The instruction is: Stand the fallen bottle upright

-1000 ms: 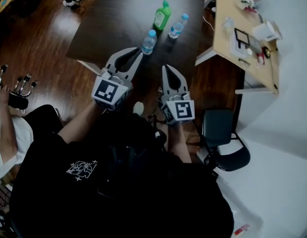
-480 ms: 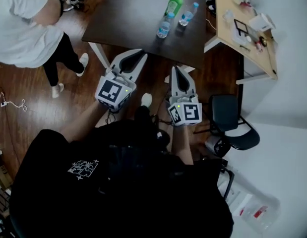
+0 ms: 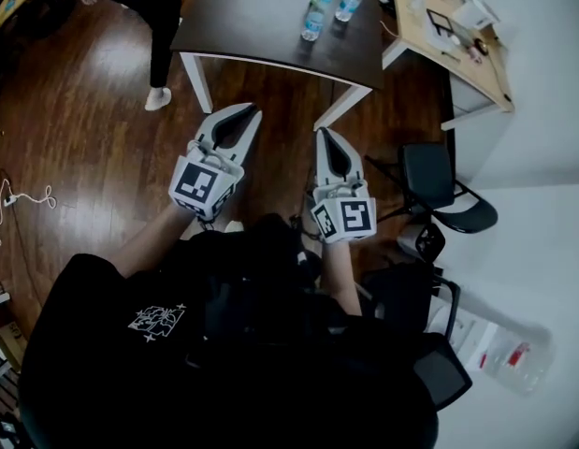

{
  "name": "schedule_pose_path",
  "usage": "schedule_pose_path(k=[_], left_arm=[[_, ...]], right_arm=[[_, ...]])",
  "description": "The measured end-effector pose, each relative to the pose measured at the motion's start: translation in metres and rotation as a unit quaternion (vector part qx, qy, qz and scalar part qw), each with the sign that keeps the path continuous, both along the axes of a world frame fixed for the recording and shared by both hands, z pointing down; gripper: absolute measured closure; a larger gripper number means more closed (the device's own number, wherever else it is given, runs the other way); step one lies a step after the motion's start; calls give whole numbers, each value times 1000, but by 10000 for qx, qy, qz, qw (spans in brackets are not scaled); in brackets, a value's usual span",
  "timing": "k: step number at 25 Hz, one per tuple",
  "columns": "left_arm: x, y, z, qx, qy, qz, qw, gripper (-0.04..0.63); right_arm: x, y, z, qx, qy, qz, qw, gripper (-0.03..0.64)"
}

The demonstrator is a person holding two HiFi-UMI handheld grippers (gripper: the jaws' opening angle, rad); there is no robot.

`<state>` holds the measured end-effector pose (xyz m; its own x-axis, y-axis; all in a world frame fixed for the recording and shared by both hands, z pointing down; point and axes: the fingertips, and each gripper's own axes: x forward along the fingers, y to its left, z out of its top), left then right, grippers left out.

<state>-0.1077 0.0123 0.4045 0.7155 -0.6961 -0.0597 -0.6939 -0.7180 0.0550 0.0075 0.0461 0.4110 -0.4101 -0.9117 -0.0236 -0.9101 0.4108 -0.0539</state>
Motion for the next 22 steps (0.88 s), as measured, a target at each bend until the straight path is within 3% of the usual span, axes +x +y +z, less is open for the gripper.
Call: schedule_pose_path(k=[22], left_arm=[[40, 70, -19, 86, -13, -186, 9998, 603]], right_arm=[[41, 65, -29, 172, 8, -203, 9996, 595]])
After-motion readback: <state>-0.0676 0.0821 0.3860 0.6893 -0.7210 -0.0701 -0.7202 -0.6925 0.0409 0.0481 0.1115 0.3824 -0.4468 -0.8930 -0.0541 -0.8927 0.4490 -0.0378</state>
